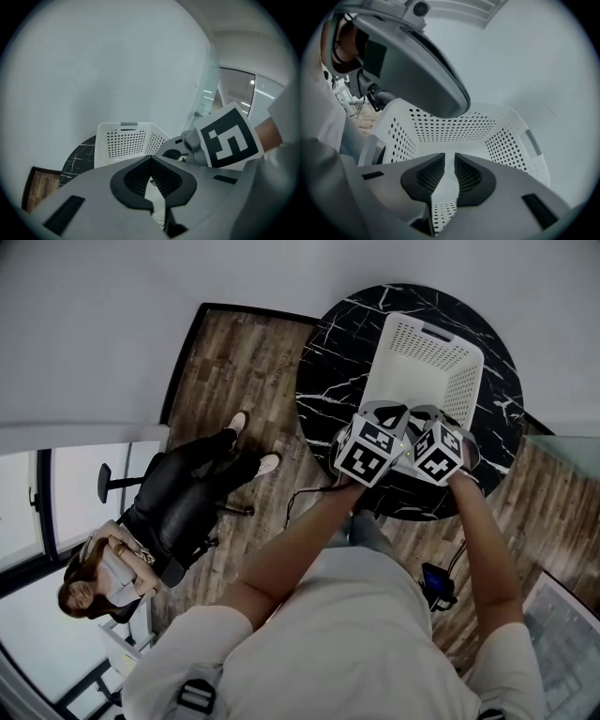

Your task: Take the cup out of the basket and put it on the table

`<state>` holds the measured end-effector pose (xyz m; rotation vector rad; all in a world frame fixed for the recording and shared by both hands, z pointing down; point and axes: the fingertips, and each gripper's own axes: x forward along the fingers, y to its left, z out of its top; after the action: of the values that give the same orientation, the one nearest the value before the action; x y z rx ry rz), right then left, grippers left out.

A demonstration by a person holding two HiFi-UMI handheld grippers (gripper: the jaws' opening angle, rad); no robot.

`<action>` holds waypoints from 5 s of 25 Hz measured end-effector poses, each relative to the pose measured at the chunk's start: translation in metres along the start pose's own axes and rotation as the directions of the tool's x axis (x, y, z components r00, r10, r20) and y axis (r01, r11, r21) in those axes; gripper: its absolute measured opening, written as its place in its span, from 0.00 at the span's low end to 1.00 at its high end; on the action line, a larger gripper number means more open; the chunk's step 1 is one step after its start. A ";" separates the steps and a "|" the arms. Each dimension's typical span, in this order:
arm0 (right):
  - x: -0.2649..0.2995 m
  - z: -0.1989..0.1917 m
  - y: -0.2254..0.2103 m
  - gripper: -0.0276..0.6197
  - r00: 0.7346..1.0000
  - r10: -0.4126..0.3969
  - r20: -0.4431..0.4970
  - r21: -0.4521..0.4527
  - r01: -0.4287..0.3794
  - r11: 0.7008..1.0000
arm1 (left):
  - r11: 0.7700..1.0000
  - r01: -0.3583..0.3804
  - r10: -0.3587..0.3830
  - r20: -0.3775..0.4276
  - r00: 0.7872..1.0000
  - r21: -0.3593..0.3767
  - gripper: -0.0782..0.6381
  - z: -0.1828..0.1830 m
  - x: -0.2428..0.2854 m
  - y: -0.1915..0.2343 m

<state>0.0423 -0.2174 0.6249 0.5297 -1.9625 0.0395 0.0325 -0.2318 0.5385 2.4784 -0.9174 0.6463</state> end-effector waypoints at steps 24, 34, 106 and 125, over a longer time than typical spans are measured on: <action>0.059 -0.036 0.004 0.12 0.978 0.089 -0.188 -0.112 -0.111 0.987 | 0.998 0.020 -0.022 -0.033 0.999 -0.064 0.12 -0.014 0.023 0.010; 0.060 -0.035 0.001 0.08 0.980 0.100 -0.173 -0.106 -0.119 0.987 | 0.998 0.026 -0.028 -0.030 0.999 -0.063 0.12 -0.014 0.021 0.009; -0.168 -0.013 -0.024 0.08 0.981 -0.184 -0.065 -0.067 0.180 0.981 | 0.984 0.148 -0.149 0.001 0.989 0.100 0.12 0.040 0.015 -0.070; -0.234 -0.115 -0.011 0.08 0.944 -0.268 -0.193 0.106 0.292 0.951 | 0.904 0.367 -0.362 -0.067 0.930 0.218 0.12 0.047 0.060 -0.197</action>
<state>0.2263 -0.1160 0.4700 0.8616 -1.7035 0.0369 0.2208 -0.1494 0.4909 2.7350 -0.3627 0.6791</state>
